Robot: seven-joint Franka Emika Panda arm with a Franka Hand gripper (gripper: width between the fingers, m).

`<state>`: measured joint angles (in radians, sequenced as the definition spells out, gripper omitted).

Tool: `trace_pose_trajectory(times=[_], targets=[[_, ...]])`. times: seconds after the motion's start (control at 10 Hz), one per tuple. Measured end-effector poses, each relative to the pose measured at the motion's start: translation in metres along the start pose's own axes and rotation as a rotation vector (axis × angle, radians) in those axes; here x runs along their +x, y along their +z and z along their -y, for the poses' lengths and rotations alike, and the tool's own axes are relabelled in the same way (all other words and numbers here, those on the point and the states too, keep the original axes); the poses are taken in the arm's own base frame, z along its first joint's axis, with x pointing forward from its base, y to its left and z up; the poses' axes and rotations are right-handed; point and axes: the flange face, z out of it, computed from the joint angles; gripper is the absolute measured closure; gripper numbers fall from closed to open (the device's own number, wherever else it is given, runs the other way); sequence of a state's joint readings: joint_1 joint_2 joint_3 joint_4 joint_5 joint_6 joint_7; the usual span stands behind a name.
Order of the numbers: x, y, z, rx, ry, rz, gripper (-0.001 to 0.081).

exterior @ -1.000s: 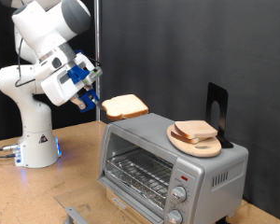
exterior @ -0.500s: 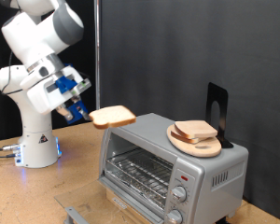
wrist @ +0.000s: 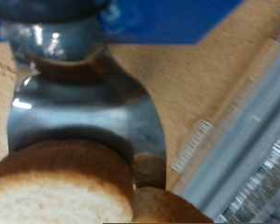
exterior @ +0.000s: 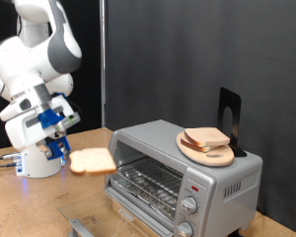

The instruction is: Make a piece of toast with the oven

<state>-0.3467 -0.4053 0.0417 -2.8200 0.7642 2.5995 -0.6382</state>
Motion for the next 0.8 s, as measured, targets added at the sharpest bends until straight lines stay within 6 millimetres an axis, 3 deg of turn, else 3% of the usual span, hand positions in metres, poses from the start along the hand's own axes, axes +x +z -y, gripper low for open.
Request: trace_pose_trajectory(times=[0.3,0.8], targets=[[0.002,0.037,-0.017,-0.001,-0.02,0.014,0.037],[0.013,0.036,-0.002,0.044,-0.155,0.055,0.037]])
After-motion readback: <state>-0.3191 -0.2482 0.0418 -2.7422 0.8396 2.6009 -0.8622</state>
